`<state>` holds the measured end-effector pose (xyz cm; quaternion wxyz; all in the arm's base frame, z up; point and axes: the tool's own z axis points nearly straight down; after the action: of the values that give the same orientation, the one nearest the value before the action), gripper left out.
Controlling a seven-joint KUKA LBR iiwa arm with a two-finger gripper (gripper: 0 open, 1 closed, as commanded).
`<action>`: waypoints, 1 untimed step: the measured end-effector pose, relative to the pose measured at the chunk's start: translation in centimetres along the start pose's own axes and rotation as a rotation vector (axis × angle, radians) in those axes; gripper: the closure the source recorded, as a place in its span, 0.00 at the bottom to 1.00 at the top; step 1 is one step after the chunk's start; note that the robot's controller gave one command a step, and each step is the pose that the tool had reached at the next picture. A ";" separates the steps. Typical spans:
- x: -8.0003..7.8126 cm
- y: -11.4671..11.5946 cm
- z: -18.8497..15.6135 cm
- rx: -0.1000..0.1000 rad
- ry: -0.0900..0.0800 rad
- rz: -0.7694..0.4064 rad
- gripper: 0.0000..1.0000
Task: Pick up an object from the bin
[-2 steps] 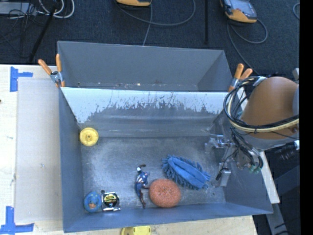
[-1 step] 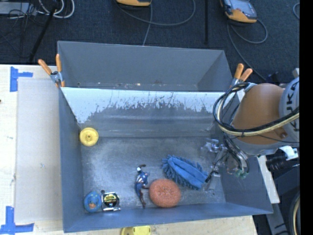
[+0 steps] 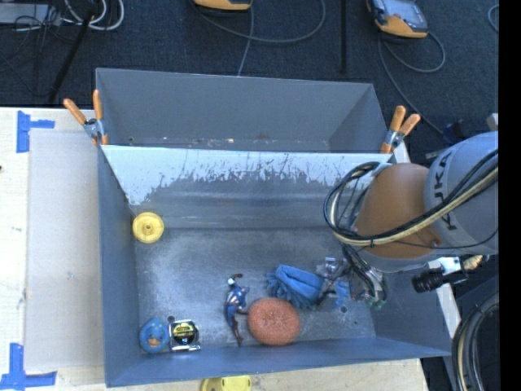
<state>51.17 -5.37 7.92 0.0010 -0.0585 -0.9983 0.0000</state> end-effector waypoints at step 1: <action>0.0 0.0 0.0 0.000 0.000 -0.001 1.00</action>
Offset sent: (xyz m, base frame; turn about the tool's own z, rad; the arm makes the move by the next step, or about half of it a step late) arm 0.0070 -0.0017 0.0524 -0.0132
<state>51.17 -5.35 7.92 0.0011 -0.0579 -0.9983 -0.0001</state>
